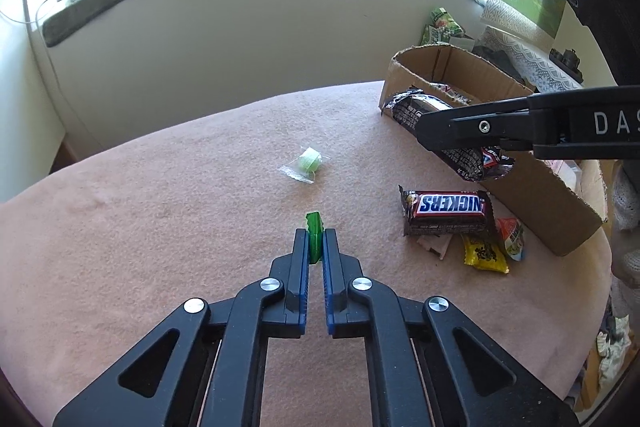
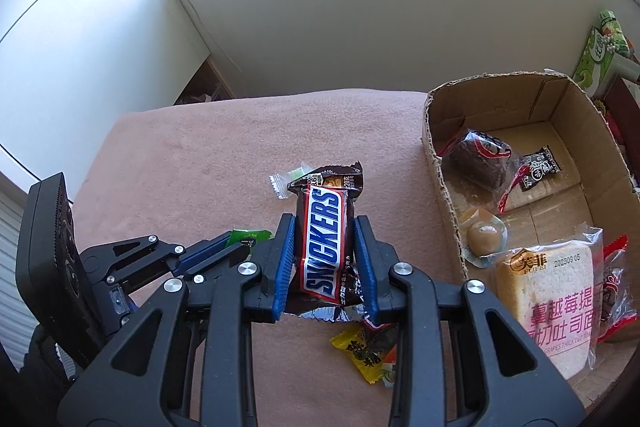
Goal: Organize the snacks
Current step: 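Carry the Snickers bar and green candy over the cardboard box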
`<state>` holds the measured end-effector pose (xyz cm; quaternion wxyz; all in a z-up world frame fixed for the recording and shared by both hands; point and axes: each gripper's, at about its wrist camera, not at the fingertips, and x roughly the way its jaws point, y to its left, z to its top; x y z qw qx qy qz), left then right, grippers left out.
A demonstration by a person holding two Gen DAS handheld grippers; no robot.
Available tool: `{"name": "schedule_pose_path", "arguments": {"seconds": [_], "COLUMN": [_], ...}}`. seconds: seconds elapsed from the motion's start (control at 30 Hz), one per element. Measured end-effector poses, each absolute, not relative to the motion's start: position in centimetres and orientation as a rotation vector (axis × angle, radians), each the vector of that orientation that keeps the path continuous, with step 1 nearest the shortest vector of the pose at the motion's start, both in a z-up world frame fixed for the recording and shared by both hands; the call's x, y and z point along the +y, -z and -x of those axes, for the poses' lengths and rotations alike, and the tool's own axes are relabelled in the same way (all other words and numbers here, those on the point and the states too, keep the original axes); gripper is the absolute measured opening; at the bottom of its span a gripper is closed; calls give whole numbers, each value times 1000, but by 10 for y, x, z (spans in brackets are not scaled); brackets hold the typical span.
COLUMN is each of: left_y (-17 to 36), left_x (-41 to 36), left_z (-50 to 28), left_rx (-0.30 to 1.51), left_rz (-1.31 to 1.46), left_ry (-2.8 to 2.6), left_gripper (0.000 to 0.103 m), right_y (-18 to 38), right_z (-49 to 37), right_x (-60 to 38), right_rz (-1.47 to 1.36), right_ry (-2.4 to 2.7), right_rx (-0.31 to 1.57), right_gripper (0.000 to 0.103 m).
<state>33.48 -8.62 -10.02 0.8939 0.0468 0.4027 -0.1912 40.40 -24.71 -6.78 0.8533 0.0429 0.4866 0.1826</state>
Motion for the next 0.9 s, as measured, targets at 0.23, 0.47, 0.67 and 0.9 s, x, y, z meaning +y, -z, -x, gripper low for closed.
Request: {"name": "schedule_pose_path", "arguments": {"seconds": [0.23,0.47,0.67,0.9], "left_y": [94,67,46,33], "left_x": [-83,-100,-129,-161], "left_z": [-330,-333,-347,-354], "left_rx": [825,769,726,695], "left_rz": [-74,-56,-49,-47], "left_ry": [403,433,476,521], "left_gripper": [5,5,5,5], "right_y": [51,31,21,20], "right_z": [-395,-386,-385,-390], "right_x": [-264,-292,-318,-343], "right_rz": [-96,-88,-80,-66], "right_ry": [-374,-335,-279,-217], "right_rx": [982,939,906,889], "right_gripper": [30,30,30,30]}}
